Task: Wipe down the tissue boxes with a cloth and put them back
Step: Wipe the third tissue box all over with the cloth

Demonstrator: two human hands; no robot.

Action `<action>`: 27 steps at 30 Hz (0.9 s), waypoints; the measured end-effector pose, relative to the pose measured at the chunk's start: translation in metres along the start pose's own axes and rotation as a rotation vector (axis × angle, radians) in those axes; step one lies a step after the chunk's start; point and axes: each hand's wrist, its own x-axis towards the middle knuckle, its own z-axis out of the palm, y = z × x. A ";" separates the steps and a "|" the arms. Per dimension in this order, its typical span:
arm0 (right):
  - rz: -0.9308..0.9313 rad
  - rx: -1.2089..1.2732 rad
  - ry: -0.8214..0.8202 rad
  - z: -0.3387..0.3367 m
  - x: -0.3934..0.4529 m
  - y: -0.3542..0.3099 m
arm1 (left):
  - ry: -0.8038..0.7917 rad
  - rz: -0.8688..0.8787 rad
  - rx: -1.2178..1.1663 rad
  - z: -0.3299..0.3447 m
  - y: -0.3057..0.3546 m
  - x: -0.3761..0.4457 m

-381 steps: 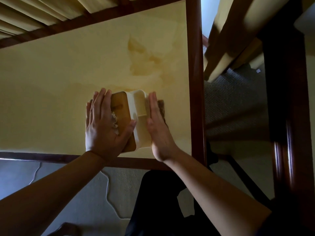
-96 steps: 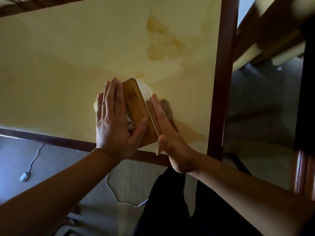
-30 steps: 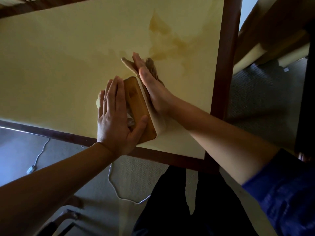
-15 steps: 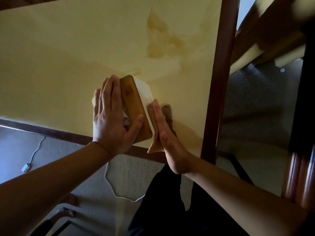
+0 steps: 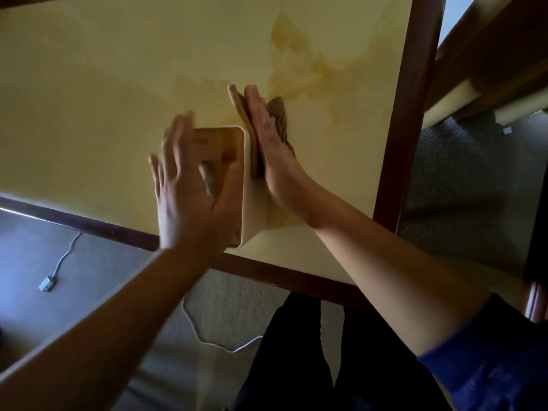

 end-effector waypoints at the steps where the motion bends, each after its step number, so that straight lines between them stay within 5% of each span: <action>1: -0.006 -0.015 -0.002 -0.001 -0.001 0.001 | 0.048 -0.195 -0.020 0.005 0.015 -0.007; 4: -0.045 -0.047 -0.009 -0.002 -0.004 0.006 | 0.033 -0.661 -0.166 0.024 0.042 -0.010; 6: -0.057 -0.035 -0.030 -0.002 -0.008 0.008 | 0.071 -0.713 -0.169 0.032 0.043 -0.004; 10: -0.092 0.005 -0.068 -0.006 -0.022 0.009 | 0.104 -0.468 -0.037 0.026 0.023 -0.001; 18: 0.003 0.172 -0.089 -0.002 -0.098 0.022 | -0.171 0.187 0.032 0.001 -0.026 -0.009; 27: 0.042 0.092 -0.018 0.015 -0.123 0.028 | -0.207 0.219 0.090 0.003 -0.025 -0.007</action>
